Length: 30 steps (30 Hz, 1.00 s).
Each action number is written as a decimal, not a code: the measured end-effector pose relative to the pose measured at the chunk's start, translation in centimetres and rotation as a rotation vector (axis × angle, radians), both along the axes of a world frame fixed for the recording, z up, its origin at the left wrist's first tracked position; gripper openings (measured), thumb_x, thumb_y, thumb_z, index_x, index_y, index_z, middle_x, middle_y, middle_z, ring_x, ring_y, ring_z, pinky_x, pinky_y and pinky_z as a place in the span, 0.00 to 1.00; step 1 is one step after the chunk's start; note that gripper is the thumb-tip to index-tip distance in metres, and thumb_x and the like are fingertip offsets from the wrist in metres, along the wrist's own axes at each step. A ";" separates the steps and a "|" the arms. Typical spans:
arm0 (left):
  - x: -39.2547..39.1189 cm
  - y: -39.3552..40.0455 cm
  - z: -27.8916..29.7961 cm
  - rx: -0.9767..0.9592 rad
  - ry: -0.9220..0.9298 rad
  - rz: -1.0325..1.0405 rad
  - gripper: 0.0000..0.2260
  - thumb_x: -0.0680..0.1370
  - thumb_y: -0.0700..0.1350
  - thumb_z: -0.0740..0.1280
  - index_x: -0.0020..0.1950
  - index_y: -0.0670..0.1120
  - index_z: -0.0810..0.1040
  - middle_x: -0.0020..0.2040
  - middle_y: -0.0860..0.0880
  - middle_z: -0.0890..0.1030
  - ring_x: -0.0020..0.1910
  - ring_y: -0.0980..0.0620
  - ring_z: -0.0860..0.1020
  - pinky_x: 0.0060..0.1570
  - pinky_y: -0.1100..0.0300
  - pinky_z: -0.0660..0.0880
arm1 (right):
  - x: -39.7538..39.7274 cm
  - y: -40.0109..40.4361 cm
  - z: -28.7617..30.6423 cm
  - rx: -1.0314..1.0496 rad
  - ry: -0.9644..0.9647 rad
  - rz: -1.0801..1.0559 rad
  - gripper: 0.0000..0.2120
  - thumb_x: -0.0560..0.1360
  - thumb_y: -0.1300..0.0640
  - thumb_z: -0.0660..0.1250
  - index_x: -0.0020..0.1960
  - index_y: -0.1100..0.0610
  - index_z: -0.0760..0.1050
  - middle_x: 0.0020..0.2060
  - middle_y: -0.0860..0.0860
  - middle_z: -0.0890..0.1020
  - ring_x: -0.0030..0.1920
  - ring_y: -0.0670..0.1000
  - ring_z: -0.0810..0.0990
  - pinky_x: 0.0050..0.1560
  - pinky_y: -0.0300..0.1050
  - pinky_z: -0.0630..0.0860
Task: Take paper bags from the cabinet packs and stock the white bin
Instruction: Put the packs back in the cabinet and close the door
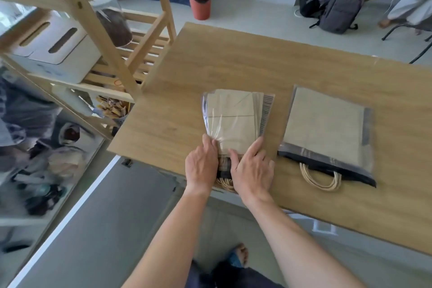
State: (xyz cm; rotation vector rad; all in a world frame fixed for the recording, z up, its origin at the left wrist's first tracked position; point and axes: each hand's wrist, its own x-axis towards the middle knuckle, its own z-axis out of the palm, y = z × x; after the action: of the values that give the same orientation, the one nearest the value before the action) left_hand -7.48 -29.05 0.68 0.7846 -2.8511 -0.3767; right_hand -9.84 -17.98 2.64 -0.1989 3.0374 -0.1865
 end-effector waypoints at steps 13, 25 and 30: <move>13.0 2.6 -1.2 0.702 0.405 0.350 0.17 0.84 0.54 0.46 0.54 0.50 0.73 0.31 0.53 0.77 0.28 0.55 0.75 0.31 0.58 0.70 | 10.1 1.3 -1.1 -0.122 0.041 0.178 0.43 0.77 0.31 0.53 0.76 0.65 0.59 0.46 0.59 0.82 0.38 0.58 0.82 0.31 0.48 0.77; 25.6 -0.4 -5.8 0.754 0.294 0.560 0.13 0.85 0.48 0.50 0.67 0.51 0.69 0.41 0.58 0.79 0.40 0.58 0.79 0.40 0.58 0.72 | 22.3 -2.0 -7.9 -0.389 -0.252 0.223 0.47 0.73 0.27 0.50 0.78 0.59 0.44 0.67 0.61 0.71 0.55 0.60 0.80 0.44 0.53 0.81; 30.0 1.0 -10.4 0.675 0.158 0.625 0.16 0.84 0.49 0.50 0.67 0.46 0.69 0.37 0.54 0.79 0.34 0.53 0.78 0.34 0.58 0.71 | 25.8 -0.6 -11.5 -0.276 -0.386 0.260 0.46 0.73 0.26 0.44 0.78 0.58 0.46 0.67 0.58 0.72 0.53 0.56 0.83 0.41 0.47 0.81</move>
State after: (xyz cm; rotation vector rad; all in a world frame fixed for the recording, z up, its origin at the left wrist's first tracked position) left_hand 22.53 -28.08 -9.69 1.5926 -2.1477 -1.2401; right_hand 15.95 -18.62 -8.89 -0.5083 2.5642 -0.5517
